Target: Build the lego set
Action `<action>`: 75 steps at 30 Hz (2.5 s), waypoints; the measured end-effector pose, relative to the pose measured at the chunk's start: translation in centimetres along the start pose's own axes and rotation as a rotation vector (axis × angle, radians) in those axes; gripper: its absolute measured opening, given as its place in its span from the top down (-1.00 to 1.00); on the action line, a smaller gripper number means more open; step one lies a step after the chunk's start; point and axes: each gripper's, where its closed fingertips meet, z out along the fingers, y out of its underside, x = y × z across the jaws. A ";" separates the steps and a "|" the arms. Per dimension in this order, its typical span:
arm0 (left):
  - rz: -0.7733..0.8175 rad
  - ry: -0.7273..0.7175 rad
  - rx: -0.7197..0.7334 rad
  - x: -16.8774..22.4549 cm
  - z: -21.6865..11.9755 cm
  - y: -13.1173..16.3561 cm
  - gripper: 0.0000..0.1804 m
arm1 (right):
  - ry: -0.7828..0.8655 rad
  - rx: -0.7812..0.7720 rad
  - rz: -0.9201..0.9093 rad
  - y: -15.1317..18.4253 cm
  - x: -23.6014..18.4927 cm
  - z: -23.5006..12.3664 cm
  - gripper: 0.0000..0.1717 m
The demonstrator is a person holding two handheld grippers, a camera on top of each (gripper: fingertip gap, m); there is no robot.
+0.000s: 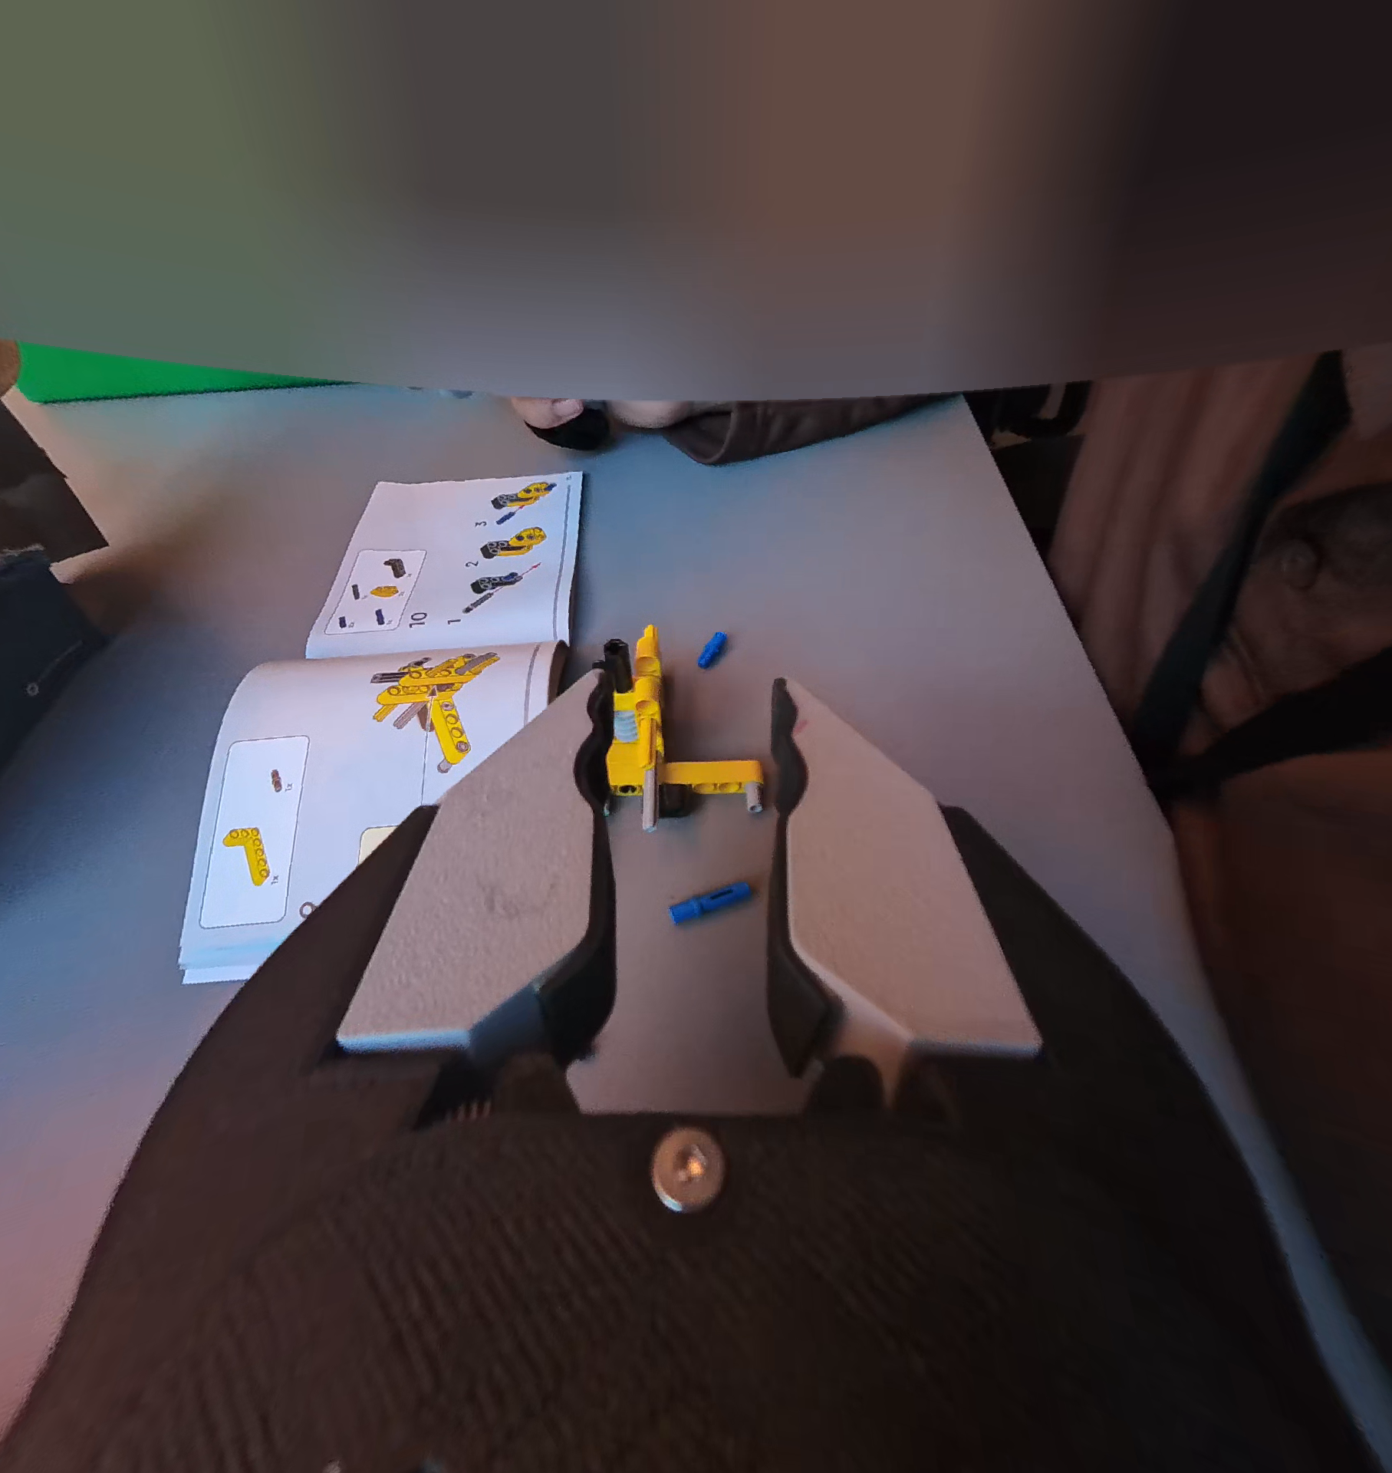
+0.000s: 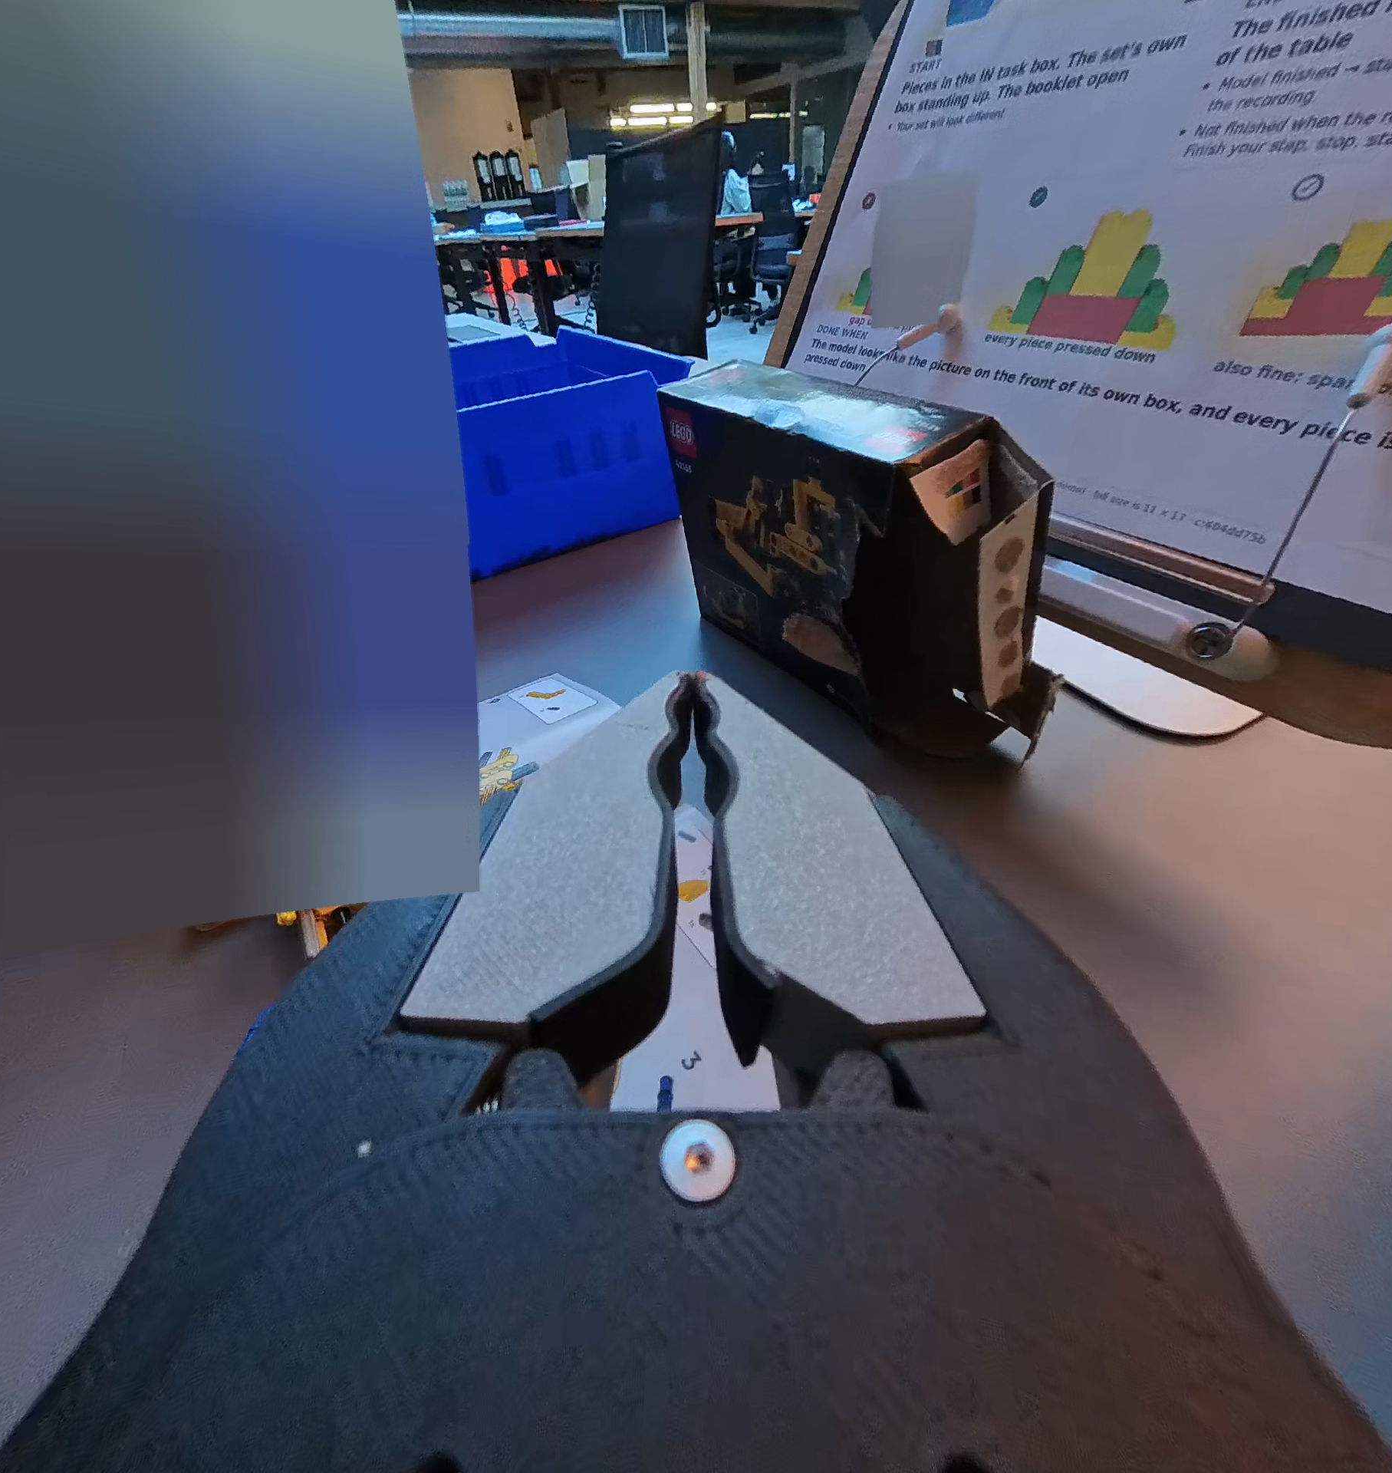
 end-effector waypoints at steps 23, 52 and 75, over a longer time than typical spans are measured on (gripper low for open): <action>-0.017 0.014 -0.005 -0.1 0.0 0.1 0.62 | 0.029 -0.016 0.015 0.5 1.4 -0.5 1.00; 0.018 0.015 0.030 0.7 -1.7 -1.1 0.76 | -0.221 -0.051 -0.157 0.2 -4.1 -1.1 0.91; 0.043 -0.154 0.039 -0.7 -2.0 -1.1 0.85 | -0.577 -0.295 -0.232 4.3 -10.4 -3.6 0.96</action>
